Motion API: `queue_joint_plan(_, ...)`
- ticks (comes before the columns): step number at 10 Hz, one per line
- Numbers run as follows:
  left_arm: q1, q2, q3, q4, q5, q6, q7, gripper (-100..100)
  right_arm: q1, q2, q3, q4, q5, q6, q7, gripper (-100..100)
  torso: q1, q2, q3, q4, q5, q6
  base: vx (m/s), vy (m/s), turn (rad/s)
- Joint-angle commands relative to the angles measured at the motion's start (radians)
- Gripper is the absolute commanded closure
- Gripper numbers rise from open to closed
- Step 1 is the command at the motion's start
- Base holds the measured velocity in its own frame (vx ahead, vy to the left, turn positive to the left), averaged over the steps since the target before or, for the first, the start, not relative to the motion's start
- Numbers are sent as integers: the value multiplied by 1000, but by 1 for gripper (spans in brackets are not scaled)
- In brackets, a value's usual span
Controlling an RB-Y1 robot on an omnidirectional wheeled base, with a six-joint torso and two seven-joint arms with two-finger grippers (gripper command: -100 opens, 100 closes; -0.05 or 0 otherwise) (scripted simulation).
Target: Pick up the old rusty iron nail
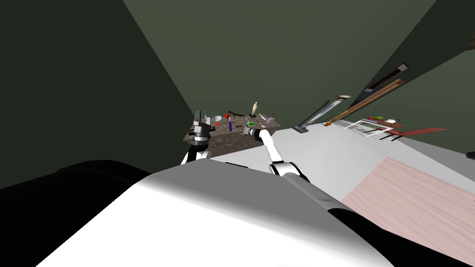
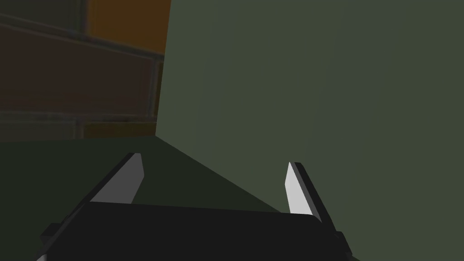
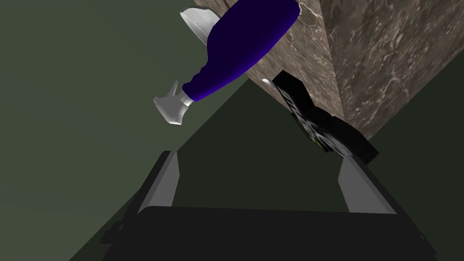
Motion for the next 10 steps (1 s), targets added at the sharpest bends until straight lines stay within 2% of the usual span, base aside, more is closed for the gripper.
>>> queue_joint_plan(1,0,0,0,0,0,0,0,0,-48,-15,16,50,50,-25,2,-100,0,0,0,0,0,0,57,77,87)
queue_joint_plan(2,0,0,0,0,0,0,0,0,-48,-15,16,67,83,-25,2,-100,2,-1,0,0,0,0,72,58,47)
queue_joint_plan(3,0,0,0,0,0,0,0,0,-83,-33,27,93,116,-48,0,-100,1,-2,-1,0,0,0,84,85,103)
queue_joint_plan(4,0,0,0,0,0,0,0,0,-83,-33,27,118,142,-48,0,-100,2,-3,-2,-1,0,0,74,74,49)
queue_joint_plan(5,0,0,0,0,0,0,0,0,-83,-33,27,118,147,-48,0,-100,2,-2,-2,-1,0,0,32,24,-9)
queue_joint_plan(6,0,0,0,0,0,0,0,0,-115,-51,39,167,187,-70,-2,-100,-1,0,0,0,0,0,56,47,111)
queue_joint_plan(7,0,0,0,0,0,0,0,0,-115,-51,39,167,205,-70,-2,-100,0,-1,0,0,0,0,59,49,51)
queue_joint_plan(8,0,0,0,0,0,0,0,0,-144,-68,50,212,237,-92,-5,-100,0,-1,-1,0,0,0,88,70,80)
queue_joint_plan(9,0,0,0,0,0,0,0,0,-144,-68,50,214,258,-92,-5,-100,1,-3,-1,0,0,0,88,69,58)
queue_joint_plan(10,0,0,0,0,0,0,0,0,-171,-86,60,256,289,-112,-8,-100,1,-3,-2,-1,0,0,101,98,108)
